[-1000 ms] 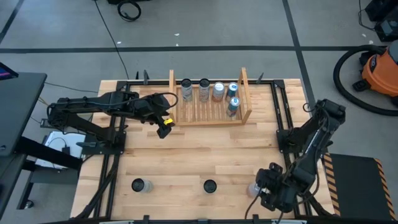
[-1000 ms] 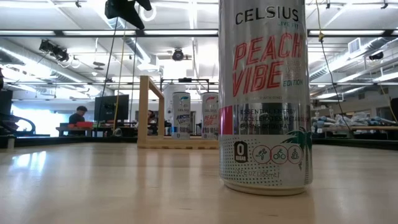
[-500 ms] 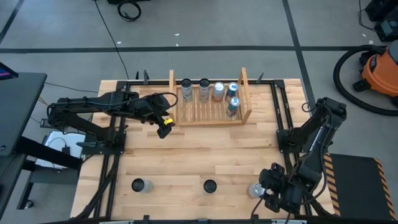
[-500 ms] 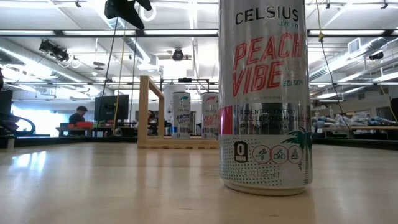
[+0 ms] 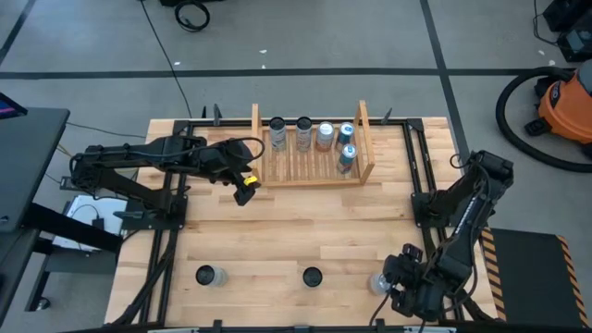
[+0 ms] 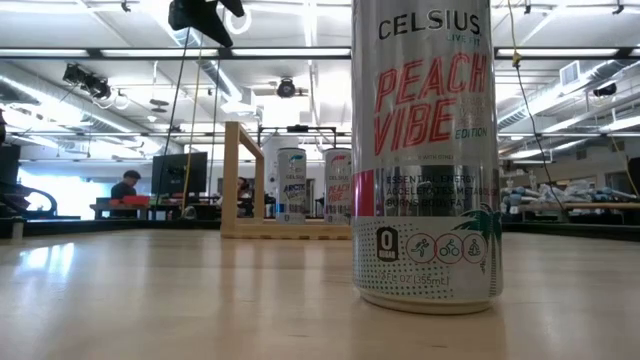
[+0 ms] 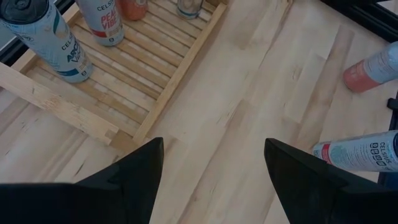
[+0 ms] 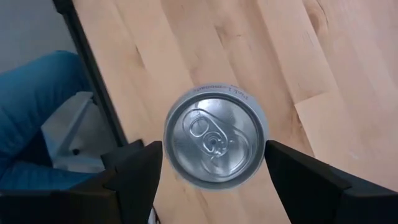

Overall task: Place canned beverage on shelf
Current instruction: Put the pink and white soda can into the shelf

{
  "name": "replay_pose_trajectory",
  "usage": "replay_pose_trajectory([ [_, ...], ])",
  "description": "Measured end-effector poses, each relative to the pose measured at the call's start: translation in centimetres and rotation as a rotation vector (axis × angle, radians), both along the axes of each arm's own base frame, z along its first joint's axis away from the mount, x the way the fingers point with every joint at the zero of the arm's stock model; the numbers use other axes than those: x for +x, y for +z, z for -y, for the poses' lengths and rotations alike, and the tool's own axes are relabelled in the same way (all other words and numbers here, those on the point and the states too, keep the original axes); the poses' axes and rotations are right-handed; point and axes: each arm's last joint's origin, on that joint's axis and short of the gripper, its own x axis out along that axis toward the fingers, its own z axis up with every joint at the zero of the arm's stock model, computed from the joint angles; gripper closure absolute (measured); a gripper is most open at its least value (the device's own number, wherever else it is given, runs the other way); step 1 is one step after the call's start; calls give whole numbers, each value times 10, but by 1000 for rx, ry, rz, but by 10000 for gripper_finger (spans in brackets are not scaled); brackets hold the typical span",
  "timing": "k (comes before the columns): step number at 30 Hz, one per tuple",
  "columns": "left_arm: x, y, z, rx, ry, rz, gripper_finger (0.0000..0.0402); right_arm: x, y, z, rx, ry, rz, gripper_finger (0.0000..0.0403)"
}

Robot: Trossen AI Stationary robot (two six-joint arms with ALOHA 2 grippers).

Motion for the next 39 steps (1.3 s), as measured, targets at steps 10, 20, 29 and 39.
replay_pose_trajectory([
  [10,3,3,0,4,-4,42,122,3,-8,-5,-22,0,-5,110],
  [20,3,3,0,4,-5,41,122,4,-9,-6,-26,9,1,107],
  [29,3,3,0,4,-5,41,122,4,-9,-7,-30,75,-7,107],
  [39,3,3,0,6,-7,39,122,9,-10,-4,-4,81,-47,96],
])
